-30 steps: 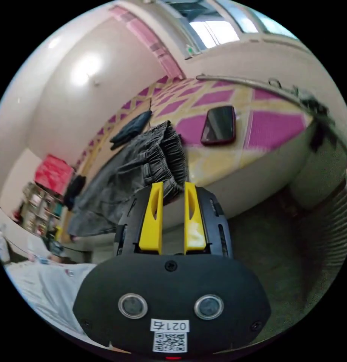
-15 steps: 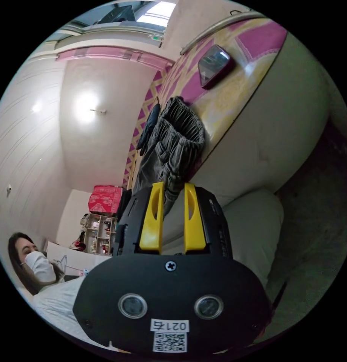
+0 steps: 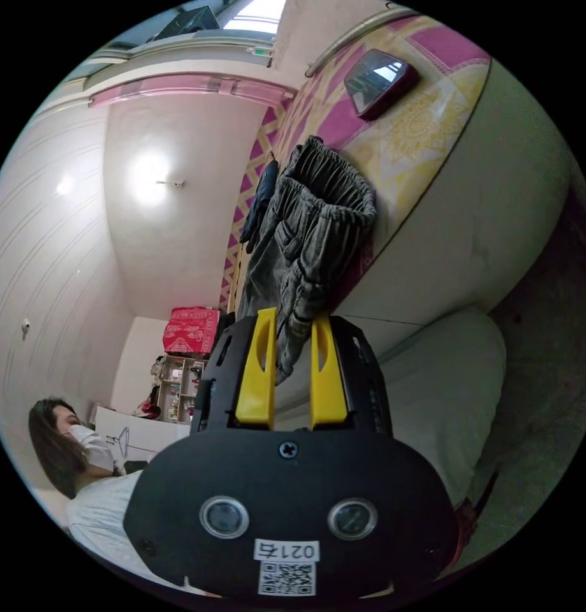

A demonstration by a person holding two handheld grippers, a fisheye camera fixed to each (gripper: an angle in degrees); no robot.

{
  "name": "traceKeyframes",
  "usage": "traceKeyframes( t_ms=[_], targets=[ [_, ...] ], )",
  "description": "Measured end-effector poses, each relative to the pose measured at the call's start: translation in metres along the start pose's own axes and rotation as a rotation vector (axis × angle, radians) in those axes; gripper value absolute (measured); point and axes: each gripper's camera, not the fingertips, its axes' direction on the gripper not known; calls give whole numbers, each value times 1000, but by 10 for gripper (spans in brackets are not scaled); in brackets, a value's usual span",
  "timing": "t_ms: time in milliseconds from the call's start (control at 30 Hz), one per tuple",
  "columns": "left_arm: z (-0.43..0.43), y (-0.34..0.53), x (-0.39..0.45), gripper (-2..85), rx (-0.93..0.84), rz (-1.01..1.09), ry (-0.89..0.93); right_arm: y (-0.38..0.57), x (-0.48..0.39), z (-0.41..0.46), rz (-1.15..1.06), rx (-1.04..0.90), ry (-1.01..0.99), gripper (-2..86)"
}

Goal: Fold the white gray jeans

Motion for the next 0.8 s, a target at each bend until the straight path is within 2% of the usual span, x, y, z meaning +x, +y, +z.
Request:
traceKeyframes(
  t_ms=[200, 333, 500, 600, 667, 733, 800],
  targets=[
    [9, -33, 46, -9, -33, 218, 25, -25, -39, 18, -85, -48, -35, 23],
    [36, -82, 104, -9, -49, 368, -8, -84, -99, 46, -185, -63, -116, 18],
    [107, -156, 152, -5, -133, 396, -83, -180, -151, 121, -226, -92, -80, 28],
    [174, -198, 152, 15, -197, 335, -181, -238, -157, 190, -193, -108, -2, 47],
    [212, -217, 141, 40, -217, 311, -273, -272, -154, 240, -179, -108, 139, 83],
    [237, -230, 122, 61, -171, 302, -340, -286, -153, 264, -172, -113, 252, 102],
    [233, -233, 109, 63, -98, 278, -305, -286, -161, 276, -208, -95, 288, 105]
  ],
)
